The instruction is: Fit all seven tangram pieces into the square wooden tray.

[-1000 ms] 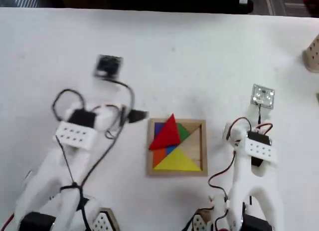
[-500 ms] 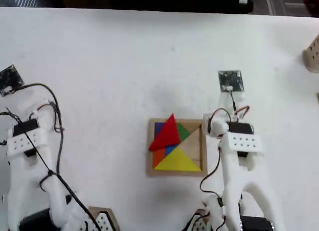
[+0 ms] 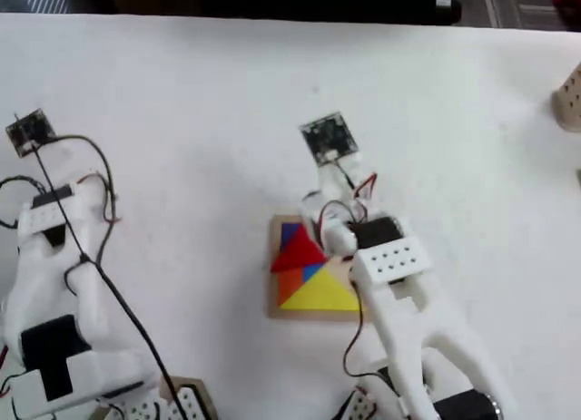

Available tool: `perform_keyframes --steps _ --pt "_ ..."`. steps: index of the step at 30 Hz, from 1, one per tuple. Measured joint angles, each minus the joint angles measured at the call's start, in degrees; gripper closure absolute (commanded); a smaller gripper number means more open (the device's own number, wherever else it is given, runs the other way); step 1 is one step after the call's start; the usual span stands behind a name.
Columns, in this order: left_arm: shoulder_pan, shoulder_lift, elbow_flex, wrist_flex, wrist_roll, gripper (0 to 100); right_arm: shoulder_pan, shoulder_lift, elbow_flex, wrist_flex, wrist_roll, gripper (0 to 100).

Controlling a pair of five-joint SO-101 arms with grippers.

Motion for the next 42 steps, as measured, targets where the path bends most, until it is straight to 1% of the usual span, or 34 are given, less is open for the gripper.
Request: perform_keyframes --steps 3,6,8,11,16,18,23,34,39,42 --pt "0.2 0.0 0.0 0.0 0.0 98 -1.1 3.3 0.0 -4.7 3.0 98.1" --pt "0.3 0.4 0.0 0.0 0.0 98 -1.5 9.8 -0.2 -8.8 4.1 98.1" --pt "0.3 0.4 0.0 0.0 0.0 98 -1.4 14.9 -1.8 -9.7 4.3 98.1" --pt "0.4 0.4 0.0 0.0 0.0 98 -1.1 20.2 -4.6 -9.3 4.3 98.1" --pt "0.6 0.4 0.0 0.0 0.0 98 0.8 24.1 -8.9 -5.0 4.3 98.1" --pt "1.3 0.4 0.0 0.0 -2.1 98 1.5 24.9 -9.3 -4.2 4.3 98.1" --pt "1.6 0.4 0.0 0.0 -5.2 98 2.2 25.0 -9.9 0.2 4.3 98.1" --pt "1.7 0.4 0.0 0.0 -5.7 98 6.7 21.2 -9.9 9.6 4.5 98.1" --pt "1.7 0.4 0.0 0.0 -5.7 98 8.5 15.5 -6.5 11.4 4.6 98.1" --pt "1.7 0.4 0.0 0.0 -5.7 98 7.5 9.8 -4.0 11.4 4.6 98.1"
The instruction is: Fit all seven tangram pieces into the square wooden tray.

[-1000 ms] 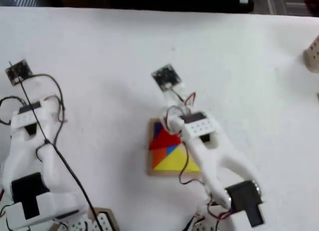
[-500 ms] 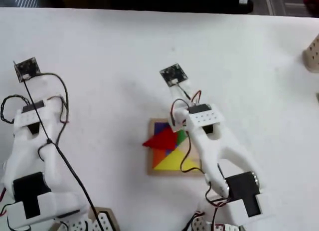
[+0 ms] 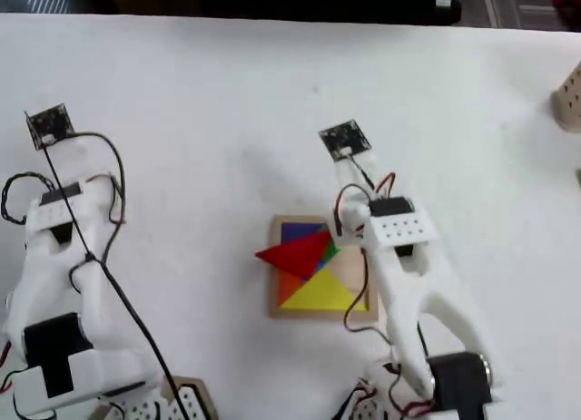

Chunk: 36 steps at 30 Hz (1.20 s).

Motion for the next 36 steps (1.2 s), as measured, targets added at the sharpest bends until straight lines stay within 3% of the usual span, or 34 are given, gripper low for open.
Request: perform_keyframes --steps 7,14,30,36 --pt "0.2 0.0 0.0 0.0 0.0 98 -7.7 -6.9 5.8 -8.0 0.0 98.1" --pt "0.2 0.0 0.0 0.0 0.0 98 -7.9 4.3 5.9 -16.4 0.2 98.1" --pt "0.5 0.0 0.0 0.0 0.0 98 -6.3 5.1 2.6 3.1 0.3 98.1" --pt "0.6 0.0 0.0 0.0 0.0 98 -3.3 -1.1 2.6 6.2 0.3 98.1"
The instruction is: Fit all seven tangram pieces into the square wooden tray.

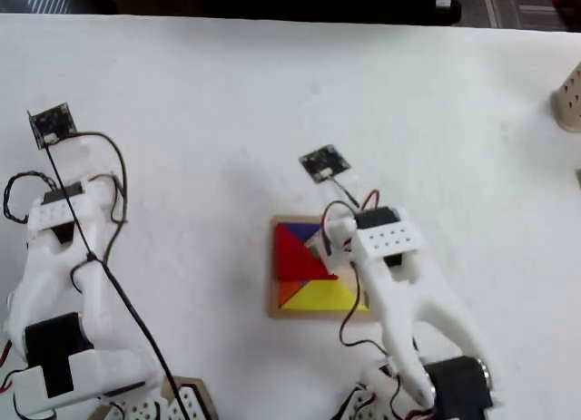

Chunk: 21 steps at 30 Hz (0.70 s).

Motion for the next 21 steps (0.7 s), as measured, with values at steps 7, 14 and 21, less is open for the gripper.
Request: perform_keyframes --steps 7,14,21 --pt "0.1 0.0 0.0 0.0 0.0 98 -6.8 -13.7 0.0 3.2 -0.1 98.1" --pt "0.1 0.0 0.0 0.0 0.0 98 -16.1 -15.6 8.2 -2.6 -3.8 98.1" --pt "0.1 0.0 0.0 0.0 0.0 98 -3.4 -14.9 10.0 -2.5 -3.3 98.1"
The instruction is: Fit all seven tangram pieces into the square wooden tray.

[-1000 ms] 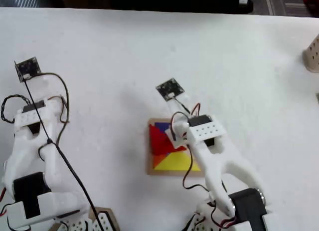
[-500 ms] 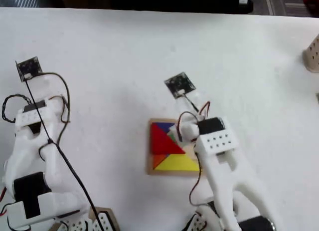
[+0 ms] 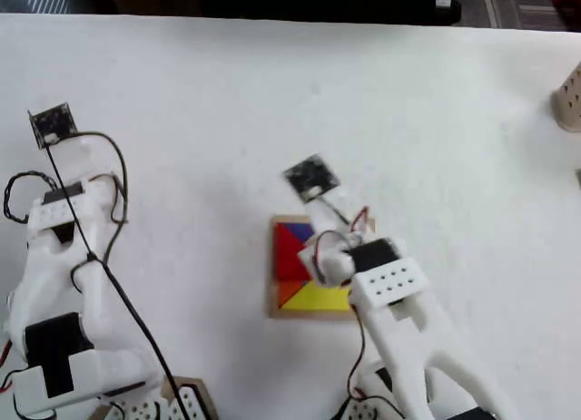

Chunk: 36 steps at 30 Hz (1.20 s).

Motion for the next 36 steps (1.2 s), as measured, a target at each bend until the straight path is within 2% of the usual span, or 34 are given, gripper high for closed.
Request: perform_keyframes --steps 8,26,31,36 --pt "0.0 0.0 0.0 0.0 0.0 98 2.8 1.8 2.5 0.0 0.8 98.1" --pt "0.0 0.0 0.0 0.0 0.0 98 2.9 13.9 -1.7 -6.0 0.9 98.1" --pt "0.0 0.0 0.0 0.0 0.0 98 2.8 12.5 -2.0 -4.8 0.9 98.1" --pt "0.0 0.0 0.0 0.0 0.0 98 2.5 1.0 -2.2 3.2 0.5 98.1"
